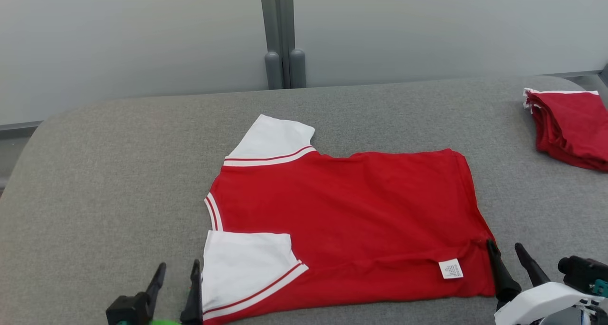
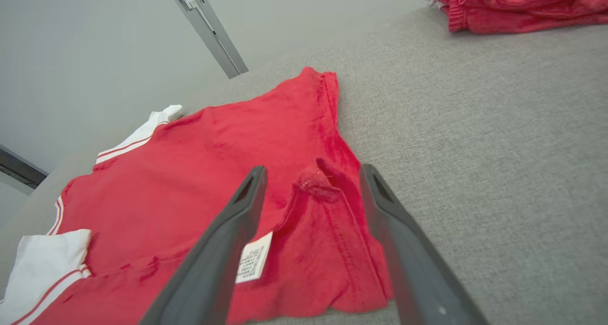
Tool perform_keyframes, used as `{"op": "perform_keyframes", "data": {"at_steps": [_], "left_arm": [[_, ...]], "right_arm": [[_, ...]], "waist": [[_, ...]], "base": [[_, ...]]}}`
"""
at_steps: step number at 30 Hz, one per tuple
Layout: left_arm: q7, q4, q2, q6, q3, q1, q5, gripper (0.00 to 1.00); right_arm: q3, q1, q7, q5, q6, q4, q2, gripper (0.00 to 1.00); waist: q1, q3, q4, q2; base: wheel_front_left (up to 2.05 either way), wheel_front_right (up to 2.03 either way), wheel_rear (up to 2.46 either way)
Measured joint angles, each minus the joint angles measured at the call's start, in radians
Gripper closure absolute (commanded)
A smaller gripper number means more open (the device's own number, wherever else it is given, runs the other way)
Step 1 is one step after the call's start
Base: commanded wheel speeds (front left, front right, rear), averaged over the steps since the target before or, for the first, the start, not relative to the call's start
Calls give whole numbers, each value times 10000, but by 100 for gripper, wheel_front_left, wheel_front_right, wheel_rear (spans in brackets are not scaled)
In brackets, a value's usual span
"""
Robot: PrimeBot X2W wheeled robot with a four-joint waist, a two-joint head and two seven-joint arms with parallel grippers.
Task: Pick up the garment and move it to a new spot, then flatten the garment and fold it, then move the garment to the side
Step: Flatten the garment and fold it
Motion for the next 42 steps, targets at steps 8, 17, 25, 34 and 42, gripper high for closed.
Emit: {"op": "perform_keyframes", "data": {"at_steps": [8, 17, 25, 34, 42], "left_arm": [[0, -1296, 4, 107, 819, -328, 752, 0], [0, -2021, 36, 102, 1283, -606, 1528, 0], [0, -1912, 58, -77, 1561, -397, 1712, 0], [0, -1818, 36, -219, 1712, -199, 1778, 0], [2, -1530, 127, -326, 1603, -379, 1900, 0]], "right_arm": [[-167, -210, -723, -1227, 0, -1170, 282, 0], [-36, -357, -1206, -2773, 0, -1998, 474, 0], [-100, -139, -1279, -3219, 0, -2046, 692, 0], [-213, 36, -1281, -3317, 0, -2107, 811, 0], [-261, -120, -1283, -3333, 0, -1918, 633, 0]], "waist": [[0, -83, -117, 0], [0, -175, -197, 0], [0, -144, -206, 0], [0, -126, -163, 0], [0, -42, -213, 0]], "base": [[0, 0, 0], [0, 0, 0], [0, 0, 0], [0, 0, 0], [0, 0, 0]]}}
